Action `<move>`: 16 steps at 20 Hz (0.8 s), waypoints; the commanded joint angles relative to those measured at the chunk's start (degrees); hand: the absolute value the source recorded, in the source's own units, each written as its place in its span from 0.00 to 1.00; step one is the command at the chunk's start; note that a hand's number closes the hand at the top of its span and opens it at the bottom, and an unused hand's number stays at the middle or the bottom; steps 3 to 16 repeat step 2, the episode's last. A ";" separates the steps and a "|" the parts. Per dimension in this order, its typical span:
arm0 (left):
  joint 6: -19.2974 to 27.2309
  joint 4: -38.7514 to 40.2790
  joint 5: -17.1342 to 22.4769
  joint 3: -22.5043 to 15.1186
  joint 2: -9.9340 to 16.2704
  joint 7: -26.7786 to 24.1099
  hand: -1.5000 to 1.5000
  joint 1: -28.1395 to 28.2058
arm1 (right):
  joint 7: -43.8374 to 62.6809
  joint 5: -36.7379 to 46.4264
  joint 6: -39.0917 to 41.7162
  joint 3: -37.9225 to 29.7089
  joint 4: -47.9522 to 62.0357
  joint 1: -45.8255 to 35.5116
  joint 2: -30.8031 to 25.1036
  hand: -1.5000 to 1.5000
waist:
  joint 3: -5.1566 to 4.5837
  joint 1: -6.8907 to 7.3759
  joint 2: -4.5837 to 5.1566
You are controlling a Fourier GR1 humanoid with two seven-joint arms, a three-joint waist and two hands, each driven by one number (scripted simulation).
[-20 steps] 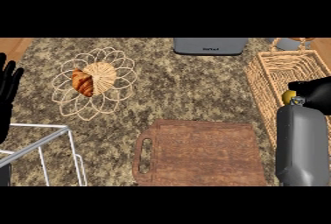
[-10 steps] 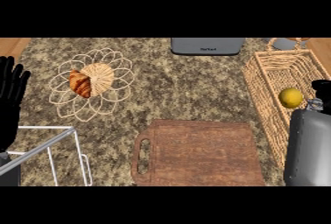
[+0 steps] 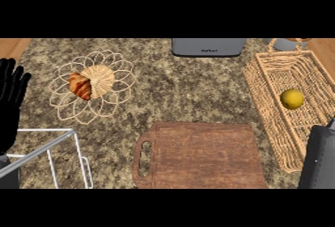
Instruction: Pick the lemon from the cutting board and place it in the basket
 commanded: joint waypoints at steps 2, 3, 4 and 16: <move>0.46 2.31 0.25 -5.62 -6.95 0.84 0.50 2.84 | 11.48 -0.31 6.99 9.35 -9.15 2.41 -0.01 0.00 | 1.20 0.30 0.30; 0.46 2.31 0.25 -5.62 -6.95 0.84 0.50 2.84 | 11.48 -0.31 6.99 9.35 -9.15 2.41 -0.01 0.00 | 1.20 0.30 0.30; 0.46 2.31 0.25 -5.62 -6.95 0.84 0.50 2.84 | 11.48 -0.31 6.99 9.35 -9.15 2.41 -0.01 0.00 | 1.20 0.30 0.30; 0.46 2.31 0.25 -5.62 -6.95 0.84 0.50 2.84 | 11.48 -0.31 6.99 9.35 -9.15 2.41 -0.01 0.00 | 1.20 0.30 0.30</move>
